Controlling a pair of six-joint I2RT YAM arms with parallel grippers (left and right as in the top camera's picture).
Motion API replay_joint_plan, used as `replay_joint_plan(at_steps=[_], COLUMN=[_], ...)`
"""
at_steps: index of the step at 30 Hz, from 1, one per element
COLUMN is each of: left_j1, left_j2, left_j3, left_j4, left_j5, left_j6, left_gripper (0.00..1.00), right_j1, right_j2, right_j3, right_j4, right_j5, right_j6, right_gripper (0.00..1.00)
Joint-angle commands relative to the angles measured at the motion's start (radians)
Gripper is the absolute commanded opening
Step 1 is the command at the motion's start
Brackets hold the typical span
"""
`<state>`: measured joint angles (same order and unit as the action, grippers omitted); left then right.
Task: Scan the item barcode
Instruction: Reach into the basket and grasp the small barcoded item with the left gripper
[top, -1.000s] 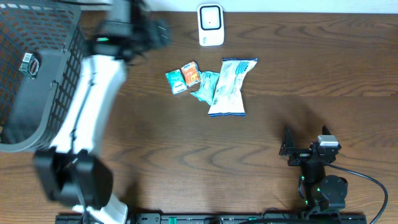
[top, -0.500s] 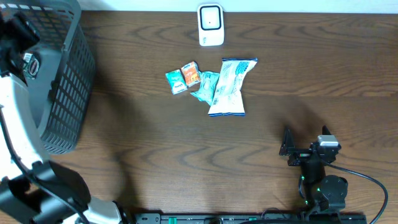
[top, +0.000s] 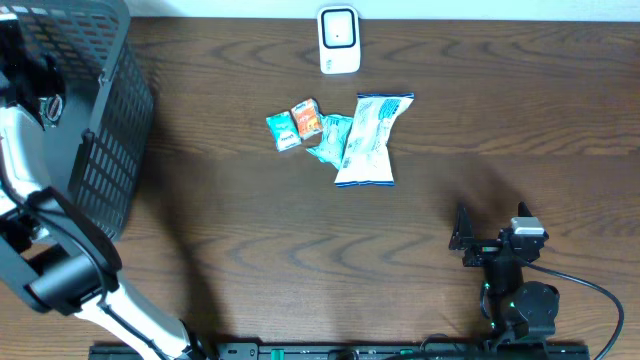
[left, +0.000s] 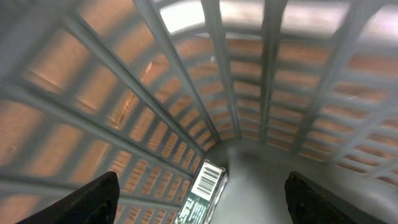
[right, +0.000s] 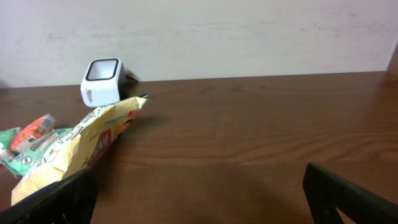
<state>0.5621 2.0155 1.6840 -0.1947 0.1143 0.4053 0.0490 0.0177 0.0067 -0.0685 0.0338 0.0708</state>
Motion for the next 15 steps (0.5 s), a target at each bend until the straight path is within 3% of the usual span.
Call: replay_joint_plan(at_steps=[1, 9, 10, 11, 15], left_j1=[0.0, 0.006, 0.006, 0.013, 0.029], left_j2=[0.073, 0.179, 0.187, 0.206, 0.234], left_j3=[0.015, 0.015, 0.015, 0.015, 0.015], left_j4=[0.04, 0.132, 0.137, 0.14, 0.139], left_j5=[-0.008, -0.007, -0.007, -0.007, -0.007], left_j6=[0.055, 0.054, 0.054, 0.054, 0.054], left_gripper=[0.84, 0.86, 0.96, 0.99, 0.99], right_j1=[-0.009, -0.009, -0.009, -0.009, -0.009], right_j2=[-0.002, -0.002, -0.002, -0.002, -0.002], right_j3=[-0.002, -0.002, -0.002, -0.002, -0.002], right_j4=[-0.003, -0.003, -0.003, -0.003, -0.003], right_j5=[0.001, 0.001, 0.001, 0.001, 0.001], right_j6=[-0.008, -0.008, -0.008, -0.008, -0.008], right_gripper=[0.99, 0.99, 0.99, 0.99, 0.99])
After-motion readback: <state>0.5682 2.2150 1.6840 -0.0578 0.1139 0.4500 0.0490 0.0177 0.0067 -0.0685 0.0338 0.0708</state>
